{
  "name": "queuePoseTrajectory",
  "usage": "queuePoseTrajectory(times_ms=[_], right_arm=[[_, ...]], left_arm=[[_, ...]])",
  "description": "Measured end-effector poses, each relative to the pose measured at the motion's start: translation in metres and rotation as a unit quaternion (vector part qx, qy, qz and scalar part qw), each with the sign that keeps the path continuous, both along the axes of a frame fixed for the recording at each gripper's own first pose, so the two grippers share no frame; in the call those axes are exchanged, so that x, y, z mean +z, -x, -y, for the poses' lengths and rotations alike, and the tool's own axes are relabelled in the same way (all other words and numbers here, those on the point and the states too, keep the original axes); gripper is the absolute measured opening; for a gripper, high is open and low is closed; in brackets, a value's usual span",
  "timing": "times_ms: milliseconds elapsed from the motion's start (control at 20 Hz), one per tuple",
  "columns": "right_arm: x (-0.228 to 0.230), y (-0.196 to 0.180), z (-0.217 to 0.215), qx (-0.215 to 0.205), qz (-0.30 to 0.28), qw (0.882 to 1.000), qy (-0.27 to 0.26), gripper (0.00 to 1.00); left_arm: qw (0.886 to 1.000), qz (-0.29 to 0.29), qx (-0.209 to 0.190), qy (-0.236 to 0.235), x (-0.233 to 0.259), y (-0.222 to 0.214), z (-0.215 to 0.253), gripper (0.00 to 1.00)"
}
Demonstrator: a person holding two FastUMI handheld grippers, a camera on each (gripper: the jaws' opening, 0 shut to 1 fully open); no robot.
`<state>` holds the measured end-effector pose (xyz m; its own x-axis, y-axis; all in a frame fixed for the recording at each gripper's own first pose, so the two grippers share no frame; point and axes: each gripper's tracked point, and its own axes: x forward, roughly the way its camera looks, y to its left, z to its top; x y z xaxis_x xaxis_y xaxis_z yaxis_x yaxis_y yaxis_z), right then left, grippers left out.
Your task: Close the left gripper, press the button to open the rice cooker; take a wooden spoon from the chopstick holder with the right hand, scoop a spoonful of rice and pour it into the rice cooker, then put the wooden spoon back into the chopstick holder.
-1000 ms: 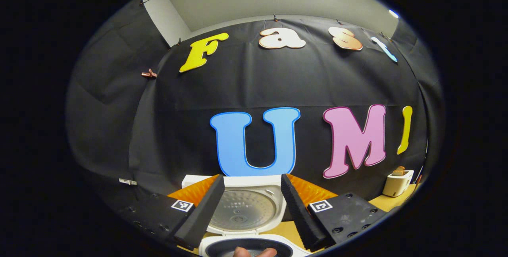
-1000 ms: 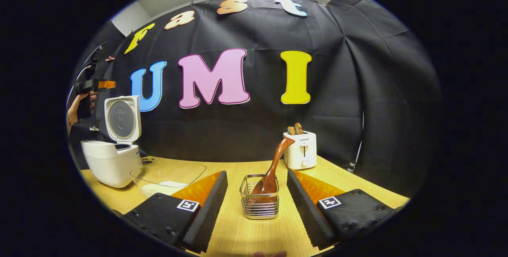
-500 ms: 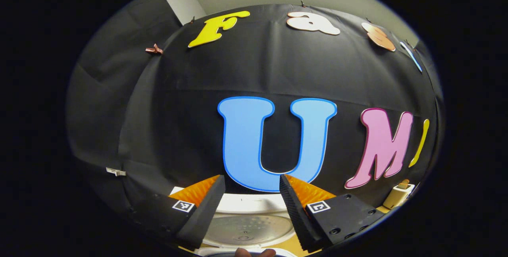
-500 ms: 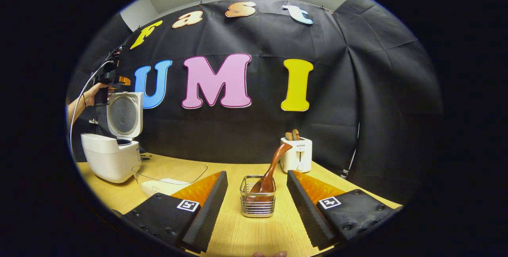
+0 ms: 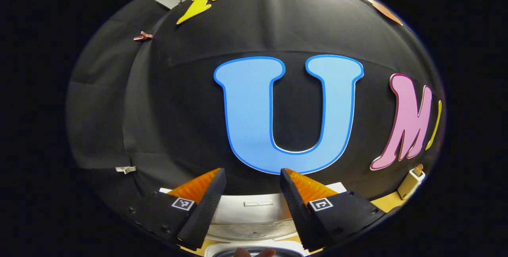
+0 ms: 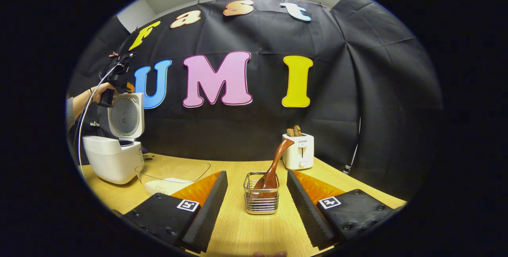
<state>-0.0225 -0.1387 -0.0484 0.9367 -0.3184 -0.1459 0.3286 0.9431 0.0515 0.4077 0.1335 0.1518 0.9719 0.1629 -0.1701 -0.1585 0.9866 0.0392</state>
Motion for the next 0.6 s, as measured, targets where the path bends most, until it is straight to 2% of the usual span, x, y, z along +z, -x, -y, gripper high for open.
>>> queuePoseTrajectory(times_ms=[200,450,600], right_arm=[[0.002,-0.002,-0.001,0.005,0.007,1.000,-0.010,0.93],[0.007,-0.001,-0.007,0.020,0.016,1.000,-0.017,0.93],[0.014,0.004,-0.009,0.028,0.023,0.999,-0.021,0.93]], left_arm=[[1.000,-0.006,-0.012,-0.005,-0.004,0.030,0.010,0.90],[1.000,0.012,-0.025,0.006,-0.016,0.093,0.029,0.90],[1.000,0.003,-0.023,0.015,-0.033,0.130,0.039,0.90]])
